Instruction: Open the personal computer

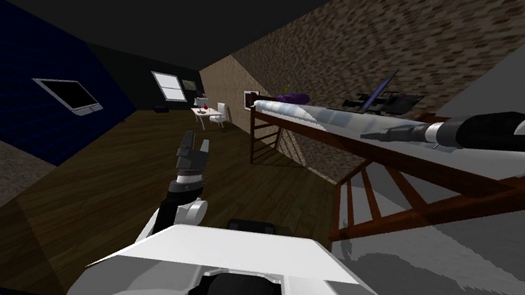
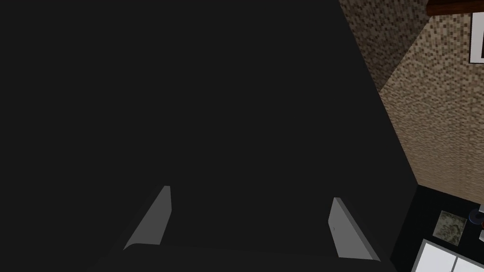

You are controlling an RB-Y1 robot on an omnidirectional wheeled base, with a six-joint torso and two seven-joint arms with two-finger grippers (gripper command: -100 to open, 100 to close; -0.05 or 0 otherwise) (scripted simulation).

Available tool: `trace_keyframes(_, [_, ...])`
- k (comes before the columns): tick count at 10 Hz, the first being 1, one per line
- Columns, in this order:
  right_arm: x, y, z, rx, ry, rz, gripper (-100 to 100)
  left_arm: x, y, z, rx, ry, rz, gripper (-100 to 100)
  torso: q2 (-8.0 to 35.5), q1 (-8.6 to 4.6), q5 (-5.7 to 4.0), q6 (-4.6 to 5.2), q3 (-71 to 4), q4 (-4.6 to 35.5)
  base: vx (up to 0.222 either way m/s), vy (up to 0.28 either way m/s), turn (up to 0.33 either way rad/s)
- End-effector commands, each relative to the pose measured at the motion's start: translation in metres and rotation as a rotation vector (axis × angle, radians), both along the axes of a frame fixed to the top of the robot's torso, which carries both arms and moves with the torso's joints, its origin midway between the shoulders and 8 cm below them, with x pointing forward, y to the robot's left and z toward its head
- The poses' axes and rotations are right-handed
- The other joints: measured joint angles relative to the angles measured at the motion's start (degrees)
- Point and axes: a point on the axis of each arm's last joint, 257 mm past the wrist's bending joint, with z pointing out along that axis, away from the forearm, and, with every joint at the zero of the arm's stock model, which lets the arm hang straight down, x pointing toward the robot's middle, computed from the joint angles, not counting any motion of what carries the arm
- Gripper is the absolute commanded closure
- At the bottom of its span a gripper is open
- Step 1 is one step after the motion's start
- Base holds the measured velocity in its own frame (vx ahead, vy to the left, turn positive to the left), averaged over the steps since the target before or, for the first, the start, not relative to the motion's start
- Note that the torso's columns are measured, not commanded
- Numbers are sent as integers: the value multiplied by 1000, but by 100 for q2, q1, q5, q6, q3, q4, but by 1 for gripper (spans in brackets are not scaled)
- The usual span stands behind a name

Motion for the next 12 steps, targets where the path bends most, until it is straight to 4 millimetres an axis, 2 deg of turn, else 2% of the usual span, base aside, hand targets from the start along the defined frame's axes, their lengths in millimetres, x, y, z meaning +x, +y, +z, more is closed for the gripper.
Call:
trace_keyframes(1, [-8,-17,44,-69,-40,-45,-100,0,0,0,0,0,0,0,10,3,-2,1,6,2,75,-64,122])
trace_keyframes(3, [-10,-15,64,-121,-43,-50,-100,0,0,0,0,0,0,0,0,1,-2,-1,0,0,63,-49,52])
trace_keyframes(4, [-18,-28,94,-163,-73,-88,-100,0,0,0,0,0,0,0,16,14,1,1,9,3,88,-81,102])
trace_keyframes(5, [-20,-25,107,-195,-76,-91,-100,0,0,0,0,0,0,0,8,1,3,-2,7,4,91,-93,92])
trace_keyframes(6, [-29,-36,135,-236,-103,-127,-100,0,0,0,0,0,0,0,5,-2,-2,-3,2,0,120,-151,139])
trace_keyframes(7, [-31,-32,149,-269,-106,-131,-100,0,0,0,0,0,0,0,-6,-19,-4,-3,-3,-2,112,-128,86])
trace_keyframes(8, [-41,-39,175,-312,-127,-163,-100,0,0,0,0,0,0,0,-1,-5,-5,0,-1,-1,142,-116,116])
trace_keyframes(9, [-44,-35,190,-347,-133,-169,-100,0,0,0,0,0,0,0,-4,6,0,-1,-2,-1,124,-114,58])
trace_keyframes(10, [-44,-34,191,-350,-133,-169,-100,0,0,0,0,0,0,0,6,13,1,-1,2,0,52,-55,-3])
trace_keyframes(11, [-55,-37,219,-401,-153,-201,-100,0,0,0,0,0,0,0,29,32,7,-2,16,6,98,-112,100])
trace_keyframes(12, [-56,-36,224,-413,-155,-203,-100,0,0,0,0,0,0,0,20,13,8,-3,14,7,112,-132,73])
